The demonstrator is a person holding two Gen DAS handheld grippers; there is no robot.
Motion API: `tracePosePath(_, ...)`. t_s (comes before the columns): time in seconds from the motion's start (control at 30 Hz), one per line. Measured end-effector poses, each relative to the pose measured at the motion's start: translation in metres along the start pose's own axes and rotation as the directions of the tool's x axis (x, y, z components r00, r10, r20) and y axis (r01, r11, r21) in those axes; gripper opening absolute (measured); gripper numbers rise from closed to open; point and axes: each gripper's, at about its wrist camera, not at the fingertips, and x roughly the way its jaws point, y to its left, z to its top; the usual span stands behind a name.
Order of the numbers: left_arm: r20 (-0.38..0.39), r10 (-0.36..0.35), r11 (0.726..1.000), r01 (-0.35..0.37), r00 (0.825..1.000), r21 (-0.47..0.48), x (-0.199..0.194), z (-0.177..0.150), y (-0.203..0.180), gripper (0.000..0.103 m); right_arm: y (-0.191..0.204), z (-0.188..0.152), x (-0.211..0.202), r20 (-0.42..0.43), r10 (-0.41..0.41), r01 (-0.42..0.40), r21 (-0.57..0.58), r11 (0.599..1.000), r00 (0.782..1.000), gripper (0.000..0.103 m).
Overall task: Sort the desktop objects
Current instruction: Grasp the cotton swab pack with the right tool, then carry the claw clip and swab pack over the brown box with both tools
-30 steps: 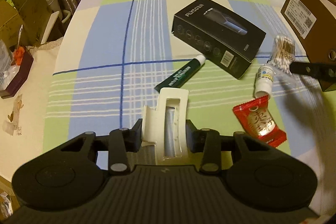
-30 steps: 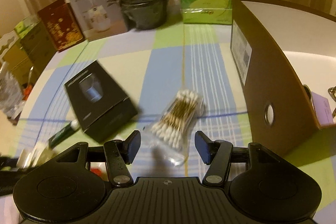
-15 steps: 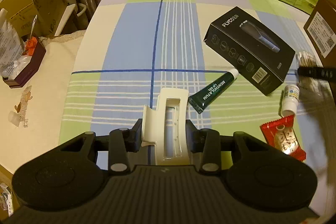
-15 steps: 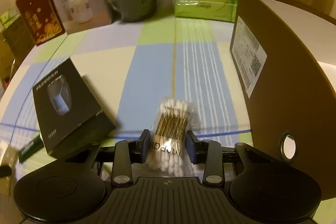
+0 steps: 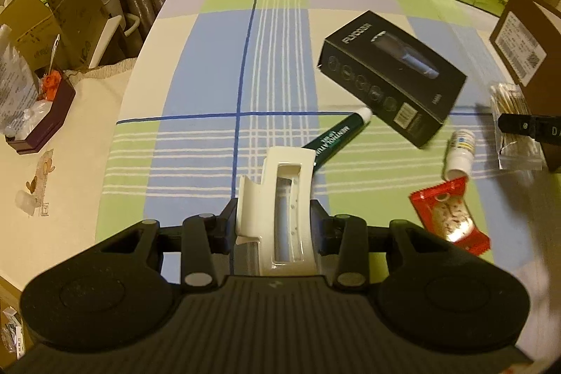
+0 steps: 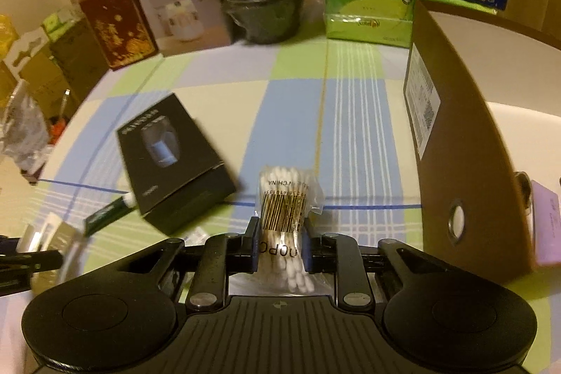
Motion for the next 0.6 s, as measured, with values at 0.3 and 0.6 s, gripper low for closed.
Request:
tracePosePath(0.3,0.042,-0.036,0.999,0.036,0.998,-0.012,-0.037,-0.012,-0.018,0.035,-0.006,-0.014,-0.052,0.028,0.111,-0.111,-0.020,0.994,0.993,0.020)
tracePosePath(0.6,0.093,-0.120,0.993,0.118,0.988,0.025,-0.080,-0.023,-0.065,0.035,-0.036,-0.037,-0.104,0.020,0.202,-0.202,0.007,0.979,0.979,0.020)
